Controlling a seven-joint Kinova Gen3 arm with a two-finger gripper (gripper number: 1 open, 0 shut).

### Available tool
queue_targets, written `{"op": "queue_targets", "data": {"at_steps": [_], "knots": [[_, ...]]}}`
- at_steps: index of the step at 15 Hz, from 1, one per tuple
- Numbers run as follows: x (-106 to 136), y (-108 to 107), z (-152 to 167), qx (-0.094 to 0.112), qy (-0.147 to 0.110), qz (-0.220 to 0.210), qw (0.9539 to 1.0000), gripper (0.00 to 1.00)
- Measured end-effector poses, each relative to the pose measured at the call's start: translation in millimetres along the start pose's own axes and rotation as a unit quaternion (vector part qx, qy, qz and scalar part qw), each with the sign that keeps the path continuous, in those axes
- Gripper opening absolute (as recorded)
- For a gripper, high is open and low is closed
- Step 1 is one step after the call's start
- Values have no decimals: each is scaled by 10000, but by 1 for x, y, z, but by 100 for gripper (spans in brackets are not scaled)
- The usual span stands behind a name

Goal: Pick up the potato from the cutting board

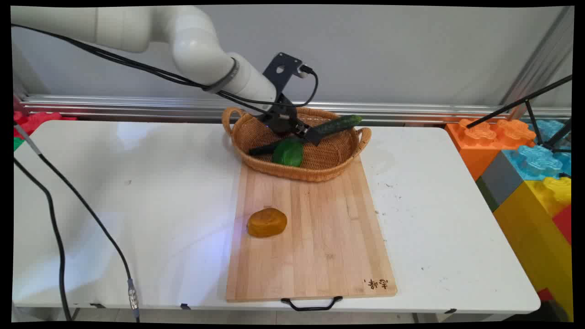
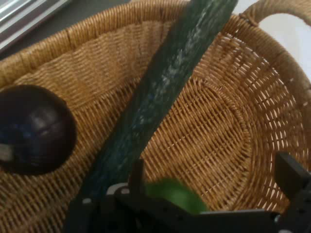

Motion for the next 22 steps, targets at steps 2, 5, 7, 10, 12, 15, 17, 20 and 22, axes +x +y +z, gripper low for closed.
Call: {"op": "queue_targets", "data": {"at_steps": [2,5,7,10,12,15,17,20,22], "knots": [[3,4,4,26,-35,-33,10000,100],[9,16,2,79,-107,-96,9999,100],[14,25,-4,121,-183,-95,9997,100],[24,43,-24,190,-423,103,9989,100],[28,56,-40,196,-652,301,9972,100],[22,73,-74,115,-1159,673,9909,100],[13,82,-95,113,-1446,903,9853,100],[-5,94,-119,107,-1767,1290,9757,100],[-21,98,-126,35,-1870,1596,9693,100]]}}
